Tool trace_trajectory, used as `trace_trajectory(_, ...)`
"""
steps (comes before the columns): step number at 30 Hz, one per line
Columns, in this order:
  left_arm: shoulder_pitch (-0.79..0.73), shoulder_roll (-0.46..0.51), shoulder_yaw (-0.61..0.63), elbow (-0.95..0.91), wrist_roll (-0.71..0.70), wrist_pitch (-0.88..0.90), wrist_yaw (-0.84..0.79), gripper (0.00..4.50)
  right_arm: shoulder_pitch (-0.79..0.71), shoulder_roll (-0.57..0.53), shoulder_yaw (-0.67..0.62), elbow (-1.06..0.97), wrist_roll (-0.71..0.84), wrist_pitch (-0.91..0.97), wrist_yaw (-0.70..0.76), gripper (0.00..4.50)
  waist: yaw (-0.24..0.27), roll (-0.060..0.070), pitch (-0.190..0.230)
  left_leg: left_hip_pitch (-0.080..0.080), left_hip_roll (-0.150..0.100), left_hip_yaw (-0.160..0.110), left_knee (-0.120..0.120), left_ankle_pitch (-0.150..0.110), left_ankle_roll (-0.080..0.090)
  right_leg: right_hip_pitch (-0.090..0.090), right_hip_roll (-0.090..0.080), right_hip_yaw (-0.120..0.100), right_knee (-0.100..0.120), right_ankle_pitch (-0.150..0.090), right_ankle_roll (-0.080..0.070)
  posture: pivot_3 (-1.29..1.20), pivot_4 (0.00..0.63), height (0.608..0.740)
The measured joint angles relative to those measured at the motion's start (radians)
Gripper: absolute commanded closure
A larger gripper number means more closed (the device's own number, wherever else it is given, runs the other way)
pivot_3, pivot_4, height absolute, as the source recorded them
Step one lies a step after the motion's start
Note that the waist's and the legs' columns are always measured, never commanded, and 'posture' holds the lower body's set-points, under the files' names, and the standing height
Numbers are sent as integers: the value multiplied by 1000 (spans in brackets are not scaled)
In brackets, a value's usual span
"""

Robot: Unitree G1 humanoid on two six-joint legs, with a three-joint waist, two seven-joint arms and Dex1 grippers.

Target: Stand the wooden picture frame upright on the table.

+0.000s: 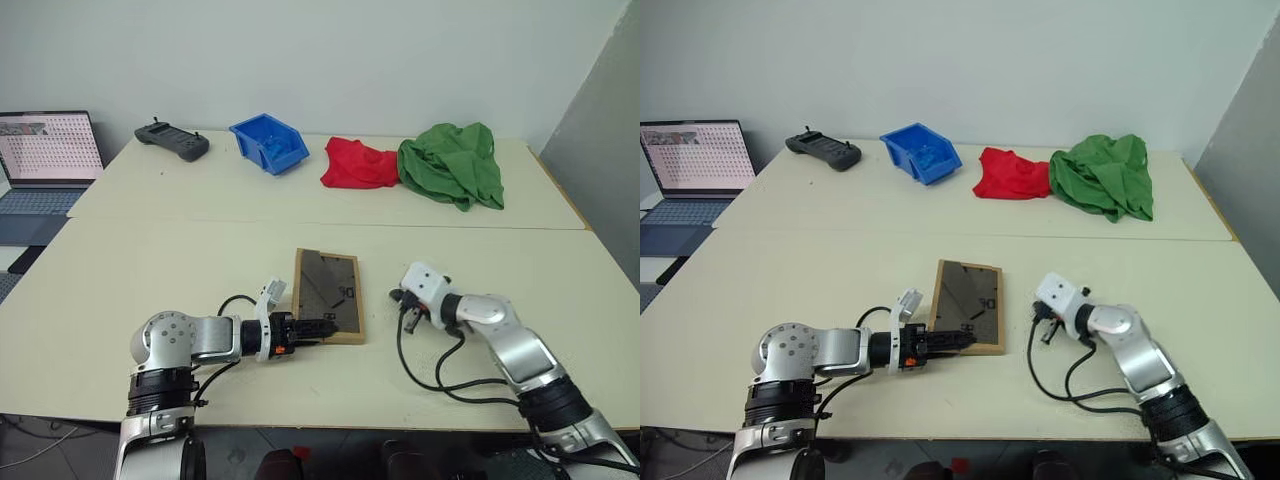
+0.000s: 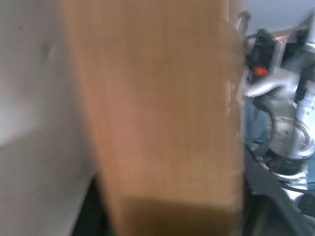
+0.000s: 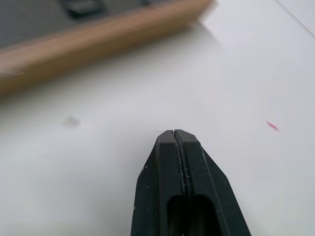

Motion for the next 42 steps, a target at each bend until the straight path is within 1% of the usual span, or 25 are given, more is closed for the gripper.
trace_trajectory(1, -4, 3, 1, -1, 1, -1, -4, 3183, -18, 0, -23, 4, 15, 4, -2, 4500, 0, 0, 3, -1, 0, 0, 0, 0, 0, -1, 0, 0, 0, 0, 0, 0, 150, 740)
trace_trajectory(3, -14, 13, -2, -2, 8, -19, -17, 3183, -79, 13, -87, 3, 80, 46, 12, 4135, -5, 1, 7, -1, 0, 0, 0, 0, 0, -1, 0, 0, 1, 0, 0, 0, 150, 740)
trace_trajectory(4, -36, 21, -6, -2, 18, -43, -26, 3183, -138, 24, -138, -4, 146, 101, 32, 3982, -6, 2, 13, -3, 0, -1, 0, 0, 0, -2, 0, 0, 1, 0, 0, 0, 150, 740)
trace_trajectory(7, -99, 54, -28, -29, 26, -114, -93, 3183, -269, 35, -228, -55, 312, 258, 89, 3187, -4, 2, 15, -15, 0, -7, 1, 1, -1, -11, 0, -6, 1, 0, 0, 0, 150, 740)
trace_trajectory(8, -120, 63, -40, -37, 27, -137, -122, 3183, -299, 37, -240, -63, 356, 302, 106, 2931, 0, 2, 15, -18, 0, -7, 1, 2, -4, -15, 0, -5, 1, 0, 0, 0, 150, 740)
trace_trajectory(11, -162, 101, -102, -70, 55, -224, -225, 3183, -376, 60, -245, -63, 463, 402, 149, 2142, 2, 4, 16, -28, 0, -8, 1, 4, -7, -23, -1, -7, 0, 0, 0, 0, 150, 740)
trace_trajectory(13, -177, 125, -147, -95, 77, -285, -300, 3183, -417, 72, -240, -55, 500, 434, 162, 1709, 2, 4, 16, -31, -1, -8, 2, 4, -7, -26, -1, -7, 0, 0, 0, 0, 150, 740)
trace_trajectory(17, -185, 170, -217, -115, 131, -374, -395, 3183, -476, 89, -214, -22, 504, 425, 165, 744, 1, 5, 17, -32, -1, -7, 2, 4, -6, -27, -2, -7, 1, 0, 0, 0, 150, 740)
trace_trajectory(18, -184, 175, -225, -115, 141, -381, -405, 3183, -480, 95, -209, -15, 504, 417, 165, 653, 1, 5, 17, -32, -1, -7, 2, 4, -6, -27, -2, -7, 1, 0, 0, 0, 150, 740)
trace_trajectory(19, -183, 178, -231, -114, 149, -389, -411, 3183, -483, 99, -199, -11, 503, 408, 166, 387, 1, 5, 17, -32, -1, -8, 2, 3, -6, -27, -2, -7, 2, 0, 0, 0, 150, 740)
trace_trajectory(21, -181, 182, -238, -114, 165, -401, -419, 3183, -485, 120, -192, -9, 503, 396, 163, 59, 1, 5, 17, -32, -1, -8, 2, 2, -3, -27, -2, -7, 2, 0, 0, 0, 150, 740)
trace_trajectory(25, -181, 182, -247, -120, 167, -410, -432, 3183, -486, 172, -177, -47, 547, 415, 165, 59, 1, 5, 17, -33, -1, -8, 2, 2, -3, -28, -2, -7, 2, 0, 0, 0, 150, 740)
trace_trajectory(30, -173, 191, -243, -142, 161, -416, -458, 3183, -478, 161, -193, -144, 670, 520, 189, 59, 1, 5, 18, -34, -1, -9, 3, 2, -3, -29, -2, -8, 2, 0, 0, 0, 150, 740)
trace_trajectory(32, -154, 192, -223, -148, 137, -400, -457, 3183, -459, 117, -196, -178, 717, 556, 211, 59, 1, 5, 18, -33, -1, -9, 3, 2, -2, -28, -2, -8, 3, 0, 0, 0, 150, 740)
trace_trajectory(37, -121, 195, -154, -154, 42, -317, -445, 3183, -394, 7, -235, -186, 759, 588, 232, 59, 1, 5, 18, -33, -1, -10, 4, 2, -2, -28, -2, -8, 3, 0, 0, 0, 150, 740)
trace_trajectory(40, -109, 196, -111, -155, -9, -261, -416, 3183, -323, -79, -253, -191, 700, 494, 230, 59, 2, 5, 18, -33, -1, -10, 3, 2, -2, -27, -2, -9, 2, 0, 0, 0, 150, 740)
trace_trajectory(42, -116, 185, -74, -144, -59, -187, -361, 3183, -241, -106, -249, -178, 546, 247, 201, 59, 2, 5, 18, -34, -2, -10, 4, 2, -2, -27, -2, -8, 2, 0, 0, 0, 150, 740)
